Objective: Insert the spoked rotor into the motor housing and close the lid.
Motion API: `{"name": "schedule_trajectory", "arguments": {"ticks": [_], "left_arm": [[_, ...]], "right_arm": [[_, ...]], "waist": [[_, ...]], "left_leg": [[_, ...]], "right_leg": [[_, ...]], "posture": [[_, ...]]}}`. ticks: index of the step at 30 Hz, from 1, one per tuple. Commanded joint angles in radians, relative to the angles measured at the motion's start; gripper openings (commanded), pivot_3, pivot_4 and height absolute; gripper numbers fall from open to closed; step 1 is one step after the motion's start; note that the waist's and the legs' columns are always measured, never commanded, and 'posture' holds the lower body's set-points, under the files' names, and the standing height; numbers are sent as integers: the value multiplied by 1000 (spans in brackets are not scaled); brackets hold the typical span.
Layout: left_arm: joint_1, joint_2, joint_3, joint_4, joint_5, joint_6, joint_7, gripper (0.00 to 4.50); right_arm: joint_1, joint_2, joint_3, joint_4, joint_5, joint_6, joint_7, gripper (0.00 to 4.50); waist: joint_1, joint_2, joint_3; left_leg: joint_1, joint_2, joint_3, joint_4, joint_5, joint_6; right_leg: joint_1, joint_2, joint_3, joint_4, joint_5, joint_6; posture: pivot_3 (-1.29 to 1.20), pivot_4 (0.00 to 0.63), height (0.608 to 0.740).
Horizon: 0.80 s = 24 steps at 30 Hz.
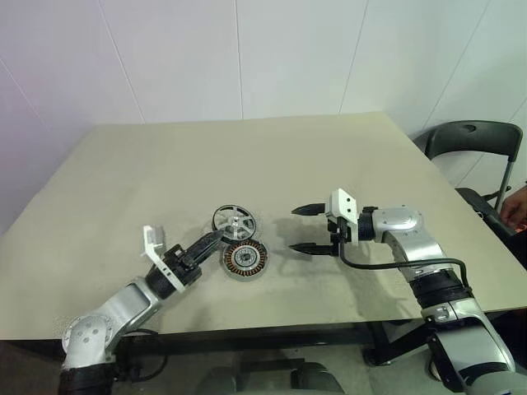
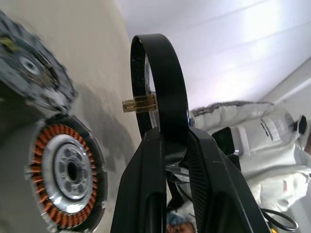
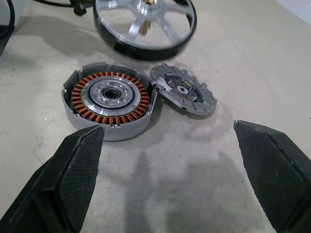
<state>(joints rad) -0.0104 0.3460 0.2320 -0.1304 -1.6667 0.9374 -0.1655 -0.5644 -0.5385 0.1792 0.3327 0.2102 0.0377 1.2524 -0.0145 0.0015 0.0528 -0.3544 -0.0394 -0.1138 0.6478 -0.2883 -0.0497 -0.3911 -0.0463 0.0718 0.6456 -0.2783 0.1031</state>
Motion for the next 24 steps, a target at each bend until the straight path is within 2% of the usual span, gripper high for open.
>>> {"name": "schedule_trajectory", "arguments": {"ticks": [1, 15, 24], "left_arm": [[-20, 2, -13, -1, -11, 21, 19, 335], [18, -1, -36, -39, -9, 43, 83, 335], [70, 4, -17, -80, -41, 22, 122, 3265]], "right_arm": [[-12, -10, -28, -46, 12, -3, -8, 4500], [-8, -9, -24, -50, 9, -4, -23, 4500], [-1, -4, -21, -53, 9, -4, -27, 4500]], "waist": [[1, 0, 0], [2, 0, 0], [2, 0, 0]], "left_leg": [[0, 0, 0, 0, 0, 0], [0, 0, 0, 0, 0, 0], [0, 0, 0, 0, 0, 0]], "right_leg": [[0, 0, 0, 0, 0, 0], [0, 0, 0, 0, 0, 0], [0, 0, 0, 0, 0, 0]], "posture": [[0, 0, 740], [0, 0, 740], [0, 0, 740]]}}
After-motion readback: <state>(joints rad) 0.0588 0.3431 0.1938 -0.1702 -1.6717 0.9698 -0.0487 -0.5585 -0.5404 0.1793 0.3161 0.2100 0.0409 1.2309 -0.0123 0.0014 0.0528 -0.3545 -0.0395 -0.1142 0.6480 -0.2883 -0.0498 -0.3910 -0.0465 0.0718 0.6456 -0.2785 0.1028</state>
